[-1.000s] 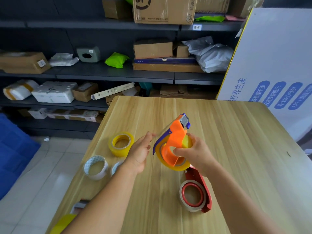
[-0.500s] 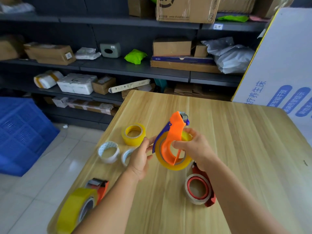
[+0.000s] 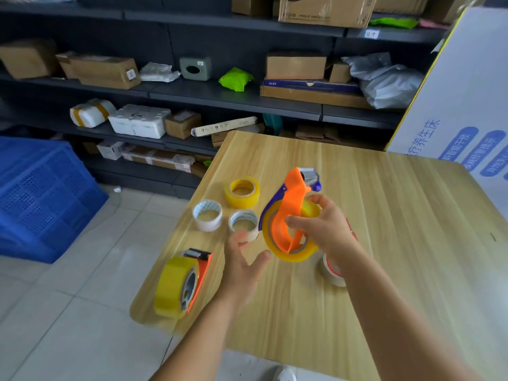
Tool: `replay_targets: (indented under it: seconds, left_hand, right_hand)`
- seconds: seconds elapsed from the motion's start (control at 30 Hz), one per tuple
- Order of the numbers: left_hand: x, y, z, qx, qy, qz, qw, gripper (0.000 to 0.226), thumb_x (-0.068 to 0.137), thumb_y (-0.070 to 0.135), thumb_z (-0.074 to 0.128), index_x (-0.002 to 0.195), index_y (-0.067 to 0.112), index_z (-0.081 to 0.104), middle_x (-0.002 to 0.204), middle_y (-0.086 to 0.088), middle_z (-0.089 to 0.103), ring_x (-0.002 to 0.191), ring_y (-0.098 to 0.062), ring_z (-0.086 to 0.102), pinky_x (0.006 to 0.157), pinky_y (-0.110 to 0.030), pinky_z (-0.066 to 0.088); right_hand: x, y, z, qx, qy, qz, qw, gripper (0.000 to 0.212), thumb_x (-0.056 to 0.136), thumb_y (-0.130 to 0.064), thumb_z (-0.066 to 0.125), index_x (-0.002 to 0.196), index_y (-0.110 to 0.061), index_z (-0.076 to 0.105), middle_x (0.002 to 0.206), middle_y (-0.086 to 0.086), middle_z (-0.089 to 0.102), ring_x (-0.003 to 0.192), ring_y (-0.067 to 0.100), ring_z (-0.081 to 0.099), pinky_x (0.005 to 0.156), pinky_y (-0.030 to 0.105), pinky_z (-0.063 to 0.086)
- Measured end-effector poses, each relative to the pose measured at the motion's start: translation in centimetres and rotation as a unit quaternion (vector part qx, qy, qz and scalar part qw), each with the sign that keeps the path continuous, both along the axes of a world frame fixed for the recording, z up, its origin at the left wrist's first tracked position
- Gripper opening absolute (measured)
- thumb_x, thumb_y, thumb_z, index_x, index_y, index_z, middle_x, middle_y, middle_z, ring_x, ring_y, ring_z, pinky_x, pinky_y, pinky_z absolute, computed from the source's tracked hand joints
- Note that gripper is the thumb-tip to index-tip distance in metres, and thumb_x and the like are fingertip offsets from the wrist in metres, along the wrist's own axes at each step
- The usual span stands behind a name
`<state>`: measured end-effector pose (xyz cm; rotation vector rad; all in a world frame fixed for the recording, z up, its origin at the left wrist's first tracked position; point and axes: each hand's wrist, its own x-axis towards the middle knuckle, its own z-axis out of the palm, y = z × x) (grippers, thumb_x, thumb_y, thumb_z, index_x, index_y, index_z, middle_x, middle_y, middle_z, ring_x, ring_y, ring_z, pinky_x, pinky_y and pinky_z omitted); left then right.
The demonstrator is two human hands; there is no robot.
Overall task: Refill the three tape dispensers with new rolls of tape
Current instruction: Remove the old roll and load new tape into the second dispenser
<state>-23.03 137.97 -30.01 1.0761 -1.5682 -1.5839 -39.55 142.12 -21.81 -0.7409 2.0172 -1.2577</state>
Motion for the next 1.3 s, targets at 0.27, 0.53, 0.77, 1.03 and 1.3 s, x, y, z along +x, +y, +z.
replay_targets:
  seconds: [0.27, 0.53, 0.77, 1.03, 1.3]
  left_hand:
    - [3.6, 1.6, 1.5, -0.185, -0.050, -0.062, 0.979, 0.075, 0.084, 0.013, 0.068, 0.145, 0.018, 0.024, 0.144, -0.004, 0.039, 0.135, -0.012, 0.034, 0.111, -0.031, 0.029]
    - [4.3, 2.9, 1.2, -0.032, 0.042, -0.075, 0.996, 0.050, 0.080, 0.005, 0.066, 0.124, 0.026, 0.053, 0.118, 0.011, 0.063, 0.109, -0.010, 0.059, 0.088, -0.029, 0.050]
    - [3.8, 4.7, 0.4, 0.096, 0.093, -0.029, 0.991, 0.049, 0.066, 0.021, 0.076, 0.109, 0.037, 0.062, 0.107, 0.011, 0.067, 0.092, -0.010, 0.069, 0.070, -0.023, 0.053]
    - [3.4, 4.7, -0.1, 0.144, 0.049, 0.015, 0.988, 0.039, 0.080, 0.017, 0.072, 0.114, 0.033, 0.063, 0.112, 0.004, 0.067, 0.107, -0.020, 0.063, 0.088, -0.048, 0.054]
    - [3.9, 6.5, -0.9, 0.262, 0.078, 0.025, 0.962, 0.021, 0.084, 0.017, 0.068, 0.104, 0.012, 0.064, 0.103, -0.007, 0.073, 0.095, -0.022, 0.070, 0.078, -0.033, 0.057]
  right_hand:
    - [5.4, 4.2, -1.2, 0.017, 0.030, -0.002, 0.999, 0.068, 0.053, -0.034, 0.082, 0.112, -0.039, 0.048, 0.092, -0.006, 0.065, 0.079, 0.011, 0.066, 0.067, 0.034, 0.055]
    - [6.8, 6.2, -0.7, -0.007, -0.037, -0.033, 0.999, 0.068, 0.054, -0.030, 0.086, 0.110, -0.037, 0.049, 0.100, -0.010, 0.058, 0.086, 0.008, 0.059, 0.060, 0.027, 0.046]
    - [6.9, 7.2, -1.2, -0.014, -0.084, -0.017, 0.996, 0.065, 0.057, -0.021, 0.086, 0.105, -0.042, 0.046, 0.101, -0.009, 0.058, 0.091, 0.012, 0.062, 0.069, 0.031, 0.051]
    - [8.1, 8.2, -1.5, -0.020, -0.020, 0.082, 0.996, 0.068, 0.057, -0.023, 0.078, 0.104, -0.058, 0.043, 0.104, -0.011, 0.059, 0.083, 0.004, 0.060, 0.061, 0.019, 0.048]
    - [8.6, 7.5, -3.2, -0.020, -0.007, 0.016, 1.000, 0.039, 0.071, -0.027, 0.074, 0.095, -0.051, 0.056, 0.081, -0.014, 0.063, 0.064, 0.002, 0.059, 0.053, 0.023, 0.049]
